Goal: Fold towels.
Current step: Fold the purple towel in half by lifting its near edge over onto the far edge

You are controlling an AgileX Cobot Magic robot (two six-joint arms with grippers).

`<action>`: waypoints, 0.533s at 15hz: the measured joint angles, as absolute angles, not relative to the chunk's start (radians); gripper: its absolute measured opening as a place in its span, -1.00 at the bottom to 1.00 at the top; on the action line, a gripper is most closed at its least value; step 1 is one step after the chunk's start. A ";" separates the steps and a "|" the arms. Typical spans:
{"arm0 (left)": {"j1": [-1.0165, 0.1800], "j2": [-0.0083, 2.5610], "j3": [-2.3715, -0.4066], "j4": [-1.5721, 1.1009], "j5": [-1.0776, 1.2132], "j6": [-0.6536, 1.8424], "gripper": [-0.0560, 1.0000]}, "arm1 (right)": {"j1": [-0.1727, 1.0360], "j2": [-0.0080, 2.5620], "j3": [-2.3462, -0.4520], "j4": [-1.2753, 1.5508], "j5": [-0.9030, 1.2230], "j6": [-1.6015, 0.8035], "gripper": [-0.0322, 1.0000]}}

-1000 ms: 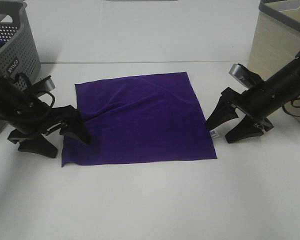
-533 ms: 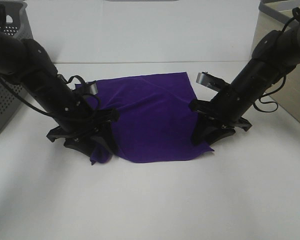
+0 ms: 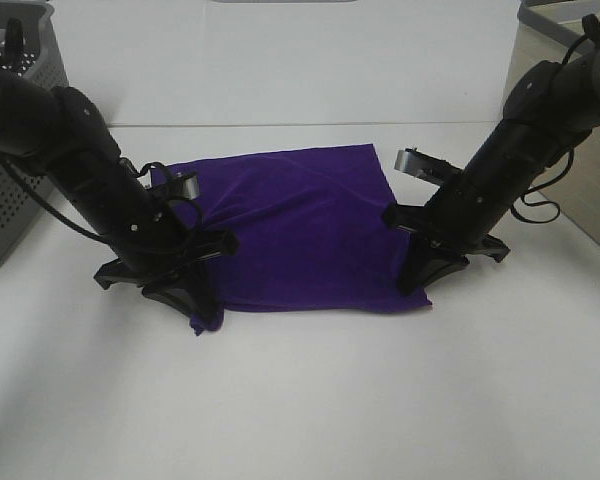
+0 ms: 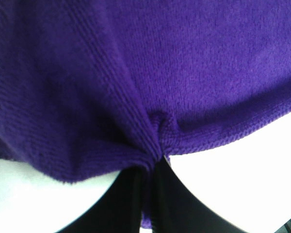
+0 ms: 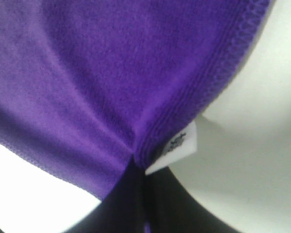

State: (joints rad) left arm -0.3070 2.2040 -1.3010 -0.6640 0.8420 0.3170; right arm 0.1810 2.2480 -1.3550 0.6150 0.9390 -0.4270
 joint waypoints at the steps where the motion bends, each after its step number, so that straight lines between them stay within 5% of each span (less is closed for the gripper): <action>1: -0.309 2.198 -1.300 -0.644 0.861 0.320 -0.89 | 0.181 2.246 -1.355 0.609 0.981 -0.427 -0.89; 8: -0.318 2.001 -1.096 -0.566 0.884 0.310 -0.89 | 0.187 2.090 -1.257 0.533 1.126 -0.345 -0.89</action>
State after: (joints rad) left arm -0.3180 2.0010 -1.0960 -0.5660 0.8840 0.3100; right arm 0.1870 2.0900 -1.2570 0.5330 1.1260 -0.3450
